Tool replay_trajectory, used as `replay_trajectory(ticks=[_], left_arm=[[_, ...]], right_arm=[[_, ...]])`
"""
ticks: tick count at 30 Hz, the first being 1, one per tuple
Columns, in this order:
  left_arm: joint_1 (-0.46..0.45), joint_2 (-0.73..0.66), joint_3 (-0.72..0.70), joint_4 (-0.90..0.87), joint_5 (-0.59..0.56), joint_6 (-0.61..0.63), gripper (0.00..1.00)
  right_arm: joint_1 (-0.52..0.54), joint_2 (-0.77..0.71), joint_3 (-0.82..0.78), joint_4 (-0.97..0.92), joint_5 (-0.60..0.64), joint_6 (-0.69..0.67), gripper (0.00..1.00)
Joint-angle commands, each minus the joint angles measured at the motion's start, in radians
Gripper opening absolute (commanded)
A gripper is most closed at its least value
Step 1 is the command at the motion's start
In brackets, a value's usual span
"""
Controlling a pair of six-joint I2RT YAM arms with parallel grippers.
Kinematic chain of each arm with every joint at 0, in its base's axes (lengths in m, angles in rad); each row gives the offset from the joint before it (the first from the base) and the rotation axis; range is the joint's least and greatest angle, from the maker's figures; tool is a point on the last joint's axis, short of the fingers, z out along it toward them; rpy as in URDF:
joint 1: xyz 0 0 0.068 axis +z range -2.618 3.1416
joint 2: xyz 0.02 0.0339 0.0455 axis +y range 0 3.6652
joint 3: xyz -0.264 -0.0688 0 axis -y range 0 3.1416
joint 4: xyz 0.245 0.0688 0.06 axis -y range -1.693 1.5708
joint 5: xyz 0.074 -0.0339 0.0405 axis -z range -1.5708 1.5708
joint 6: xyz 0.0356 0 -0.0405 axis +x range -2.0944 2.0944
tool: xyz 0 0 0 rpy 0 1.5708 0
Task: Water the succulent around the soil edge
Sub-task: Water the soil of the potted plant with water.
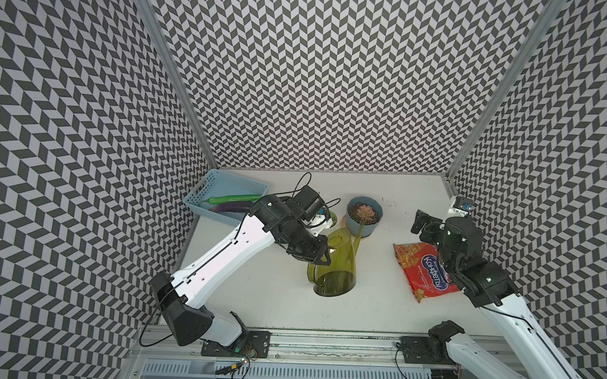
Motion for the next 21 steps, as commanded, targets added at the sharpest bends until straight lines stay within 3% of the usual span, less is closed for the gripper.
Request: replay_trajectory(ticks=[1,21], left_arm=[[-0.011,0.007,0.049,0.021,0.025,0.004,0.0],[-0.031,0.108,0.145,0.02,0.05,0.026,0.0]], right_arm=[[0.003,-0.017,-0.011,0.042,0.019,0.008,1.0],[0.003,-0.028,-0.018,0.05,0.024,0.009,1.0]])
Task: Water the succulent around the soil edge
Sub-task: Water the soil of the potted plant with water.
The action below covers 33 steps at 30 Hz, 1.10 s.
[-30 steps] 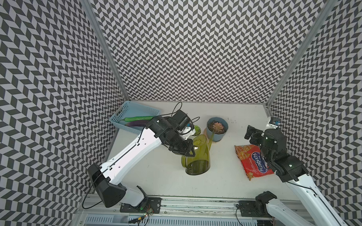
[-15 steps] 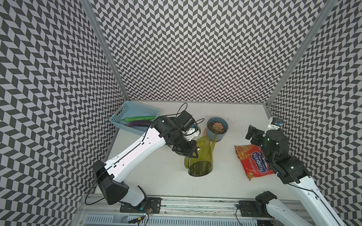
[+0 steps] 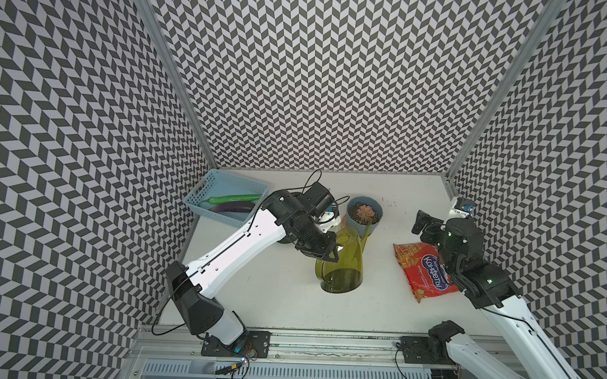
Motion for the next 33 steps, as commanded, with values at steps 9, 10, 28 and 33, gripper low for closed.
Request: replay_trajectory(ticks=[9,10,28,33], left_arm=[[-0.008,0.052,0.092,0.02,0.046,0.027,0.0],[-0.007,0.056,0.096,0.02,0.046,0.027,0.0],[0.019,0.121,0.17,0.021,0.055,0.027,0.0],[0.031,0.131,0.179,0.02,0.051,0.029,0.0]], right_arm=[[0.003,-0.03,-0.012,0.051,0.023,0.008,1.0],[0.002,-0.031,-0.012,0.052,0.023,0.008,1.0],[0.003,-0.059,-0.018,0.054,0.028,0.008,0.99],[0.003,-0.066,-0.02,0.059,0.029,0.009,1.0]])
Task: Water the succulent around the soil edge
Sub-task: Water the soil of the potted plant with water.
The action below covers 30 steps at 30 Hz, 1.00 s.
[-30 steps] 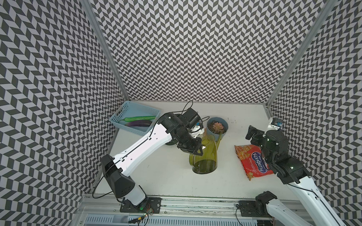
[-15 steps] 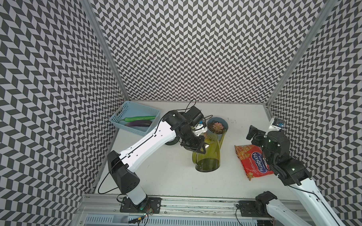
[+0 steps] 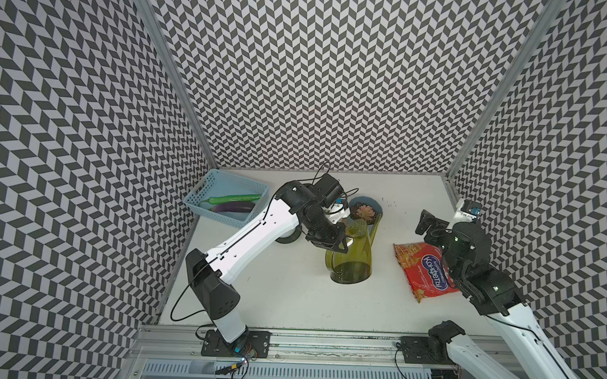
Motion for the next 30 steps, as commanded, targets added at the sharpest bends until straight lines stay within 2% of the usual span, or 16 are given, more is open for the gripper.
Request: replay_trajectory(ticks=[1,11,30], left_arm=[[0.015,0.006,0.048,0.018,0.026,0.011,0.0],[0.044,0.053,0.089,0.019,0.048,0.033,0.0],[0.133,0.063,0.082,0.018,0.047,0.064,0.0]], right_arm=[[0.003,-0.012,-0.012,0.05,0.016,0.01,0.99],[0.003,-0.022,-0.015,0.049,0.023,0.007,1.0],[0.003,-0.026,-0.017,0.052,0.031,0.008,0.99]])
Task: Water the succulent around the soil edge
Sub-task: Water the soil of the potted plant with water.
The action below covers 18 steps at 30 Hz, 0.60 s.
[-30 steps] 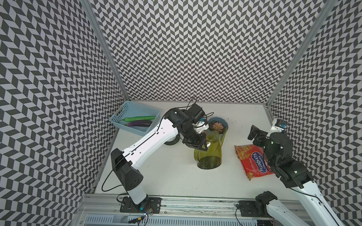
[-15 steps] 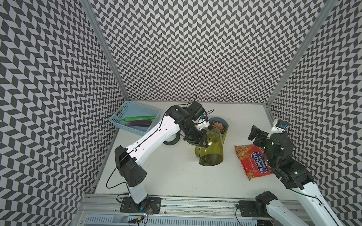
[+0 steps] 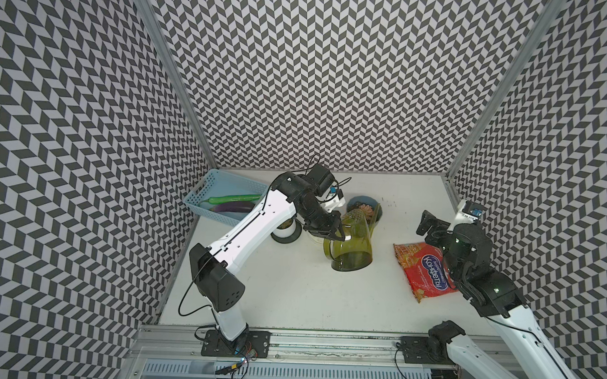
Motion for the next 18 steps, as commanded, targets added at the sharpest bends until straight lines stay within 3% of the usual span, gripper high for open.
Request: replay_trajectory(ticks=[1,18], left_arm=[[0.03,0.011,0.031,0.009,-0.02,0.005,0.0],[0.118,-0.072,-0.069,0.009,-0.055,0.007,0.0]], right_arm=[[0.003,-0.014,-0.007,0.049,0.021,0.009,1.0],[0.002,-0.026,-0.014,0.051,0.024,0.01,1.0]])
